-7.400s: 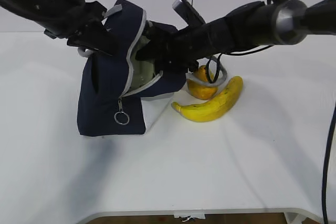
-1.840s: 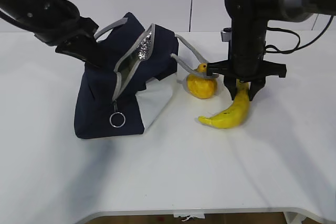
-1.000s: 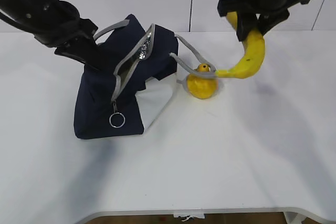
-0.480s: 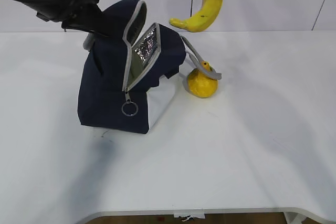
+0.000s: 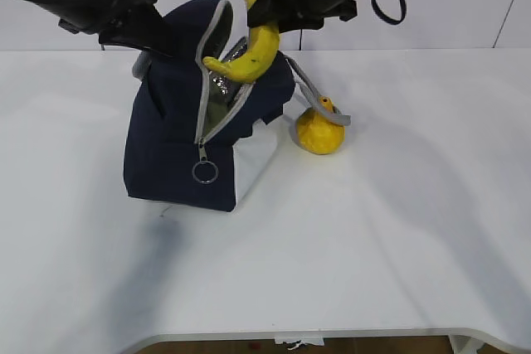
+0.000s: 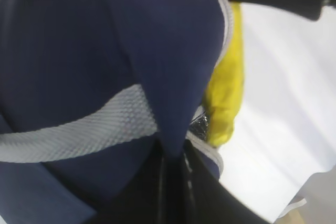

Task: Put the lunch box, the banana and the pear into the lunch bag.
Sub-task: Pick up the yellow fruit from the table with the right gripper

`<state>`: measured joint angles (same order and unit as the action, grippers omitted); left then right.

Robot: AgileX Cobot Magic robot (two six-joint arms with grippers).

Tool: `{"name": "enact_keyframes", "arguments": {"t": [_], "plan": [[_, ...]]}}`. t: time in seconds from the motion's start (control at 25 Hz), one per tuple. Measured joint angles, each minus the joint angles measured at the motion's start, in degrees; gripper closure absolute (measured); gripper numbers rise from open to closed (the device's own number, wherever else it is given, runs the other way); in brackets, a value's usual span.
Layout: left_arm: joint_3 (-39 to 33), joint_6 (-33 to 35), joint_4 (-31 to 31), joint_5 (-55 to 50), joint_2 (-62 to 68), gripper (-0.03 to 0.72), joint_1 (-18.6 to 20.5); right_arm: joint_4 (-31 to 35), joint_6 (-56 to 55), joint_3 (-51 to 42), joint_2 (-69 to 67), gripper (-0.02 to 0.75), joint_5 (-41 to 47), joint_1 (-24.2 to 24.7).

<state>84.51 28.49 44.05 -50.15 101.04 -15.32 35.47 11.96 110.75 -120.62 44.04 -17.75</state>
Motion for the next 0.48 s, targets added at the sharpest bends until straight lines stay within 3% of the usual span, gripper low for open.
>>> {"name": "enact_keyframes", "arguments": {"t": [0.32,0.48], "plan": [[0.0,0.0,0.6,0.0,0.0,0.695,0.0,9.6,6.2,0.0,-4.2,0.456,1.7,0.0],[0.0,0.0,1.1,0.3,0.0,0.695,0.0,11.1,7.8,0.0,-5.8,0.452,4.2,-0.2]]}}
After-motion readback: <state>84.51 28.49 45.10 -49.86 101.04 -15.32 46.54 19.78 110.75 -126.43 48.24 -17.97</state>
